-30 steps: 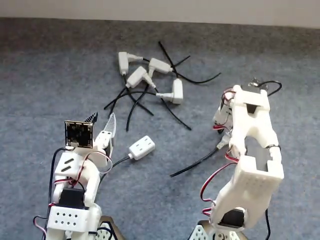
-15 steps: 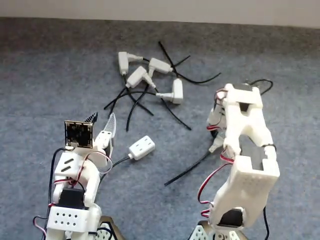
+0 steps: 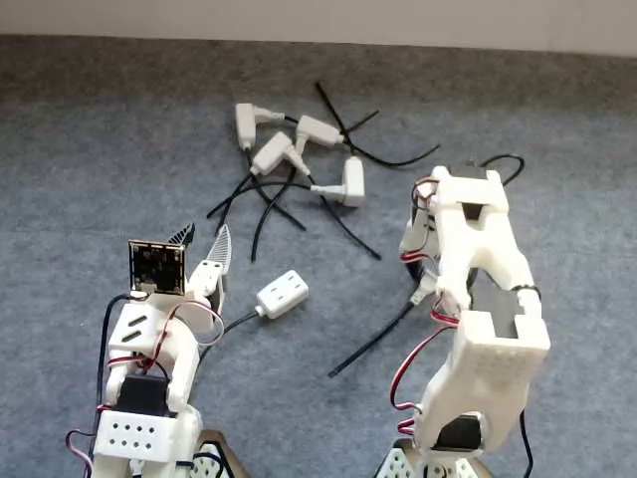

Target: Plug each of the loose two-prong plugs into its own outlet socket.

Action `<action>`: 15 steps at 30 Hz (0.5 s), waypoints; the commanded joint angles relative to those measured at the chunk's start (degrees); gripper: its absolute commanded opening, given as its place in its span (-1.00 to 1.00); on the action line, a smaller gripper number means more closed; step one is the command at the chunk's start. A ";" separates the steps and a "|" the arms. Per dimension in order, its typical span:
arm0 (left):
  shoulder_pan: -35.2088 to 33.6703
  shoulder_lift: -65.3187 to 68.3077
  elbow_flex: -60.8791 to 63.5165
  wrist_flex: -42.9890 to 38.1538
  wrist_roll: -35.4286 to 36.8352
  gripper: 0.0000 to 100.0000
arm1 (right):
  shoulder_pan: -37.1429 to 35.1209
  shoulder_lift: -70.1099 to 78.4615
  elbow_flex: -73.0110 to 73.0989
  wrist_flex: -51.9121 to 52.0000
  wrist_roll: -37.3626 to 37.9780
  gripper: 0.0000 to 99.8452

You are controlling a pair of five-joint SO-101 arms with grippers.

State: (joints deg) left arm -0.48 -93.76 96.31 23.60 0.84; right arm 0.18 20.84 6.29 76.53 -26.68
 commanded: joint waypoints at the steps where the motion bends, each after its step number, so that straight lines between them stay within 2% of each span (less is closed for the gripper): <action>1: -0.66 -0.84 1.27 0.09 0.35 -0.68 | -1.36 -0.92 -2.86 1.89 0.88 -0.49; 15: 0.57 -0.75 1.27 0.53 0.09 -0.68 | -7.52 -0.84 -1.45 2.24 0.79 -0.49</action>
State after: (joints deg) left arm -0.48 -93.76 96.31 23.60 0.84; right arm -5.98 20.84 6.29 78.81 -26.51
